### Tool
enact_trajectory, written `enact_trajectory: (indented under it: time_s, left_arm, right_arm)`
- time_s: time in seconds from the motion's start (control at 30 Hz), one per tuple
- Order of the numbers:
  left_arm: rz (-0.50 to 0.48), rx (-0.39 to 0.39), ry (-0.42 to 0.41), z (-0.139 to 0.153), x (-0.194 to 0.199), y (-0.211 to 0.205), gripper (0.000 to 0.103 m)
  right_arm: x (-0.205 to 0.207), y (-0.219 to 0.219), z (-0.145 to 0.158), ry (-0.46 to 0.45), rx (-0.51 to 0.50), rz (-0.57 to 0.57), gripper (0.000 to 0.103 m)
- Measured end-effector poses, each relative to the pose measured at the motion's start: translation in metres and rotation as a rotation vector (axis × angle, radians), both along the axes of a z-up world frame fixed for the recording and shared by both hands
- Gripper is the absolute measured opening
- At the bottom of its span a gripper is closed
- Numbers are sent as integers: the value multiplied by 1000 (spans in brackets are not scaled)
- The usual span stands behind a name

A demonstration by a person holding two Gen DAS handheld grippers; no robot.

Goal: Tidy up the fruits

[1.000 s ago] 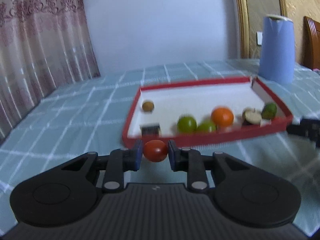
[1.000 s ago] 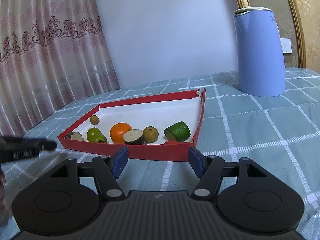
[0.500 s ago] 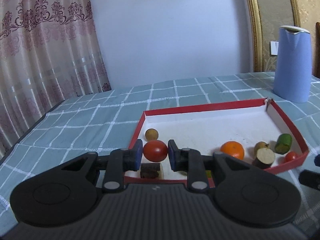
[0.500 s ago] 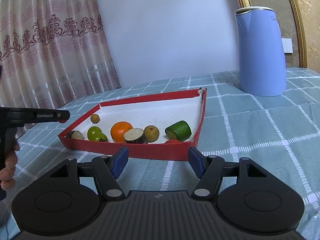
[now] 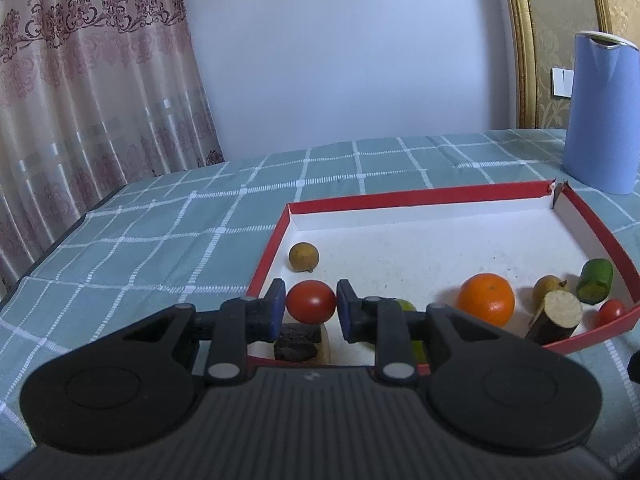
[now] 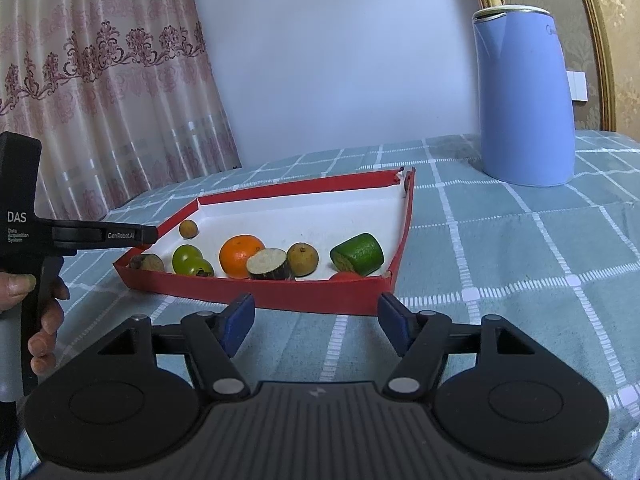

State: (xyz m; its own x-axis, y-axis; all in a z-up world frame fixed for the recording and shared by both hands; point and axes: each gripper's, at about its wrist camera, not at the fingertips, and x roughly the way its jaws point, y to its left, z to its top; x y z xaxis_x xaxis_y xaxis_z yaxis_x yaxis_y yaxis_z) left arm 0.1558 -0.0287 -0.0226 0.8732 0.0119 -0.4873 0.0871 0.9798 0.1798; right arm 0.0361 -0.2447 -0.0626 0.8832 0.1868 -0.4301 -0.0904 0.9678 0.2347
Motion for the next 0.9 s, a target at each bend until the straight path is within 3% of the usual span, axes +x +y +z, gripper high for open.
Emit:
enact_trajectory:
  time_s: [0.03, 0.1, 0.17, 0.27, 0.4, 0.57, 0.73, 0.9]
  left_arm:
    - [3, 0, 4, 0, 1, 0, 27]
    - [13, -1, -4, -1, 2, 1, 49]
    - [25, 4, -23, 0, 0, 1, 63]
    - [30, 9, -40, 2, -4, 1, 69]
    - [22, 23, -59, 7, -15, 1, 94]
    - [11, 24, -74, 14, -39, 5, 103]
    - [49, 67, -82, 19, -63, 9, 103]
    - [46, 41, -63, 21, -78, 19, 103]
  right_arm:
    - [0, 0, 0, 1, -1, 0, 67]
    - [0, 0, 0, 1, 0, 0, 67]
    - [0, 0, 0, 1, 0, 0, 68]
    - [0, 0, 0, 1, -1, 1, 68]
    - [0, 1, 0, -3, -5, 1, 68]
    - [-2, 4, 1, -5, -19, 7, 74]
    - [-9, 20, 10, -41, -112, -23, 83]
    - [-16, 35, 16, -53, -114, -5, 86]
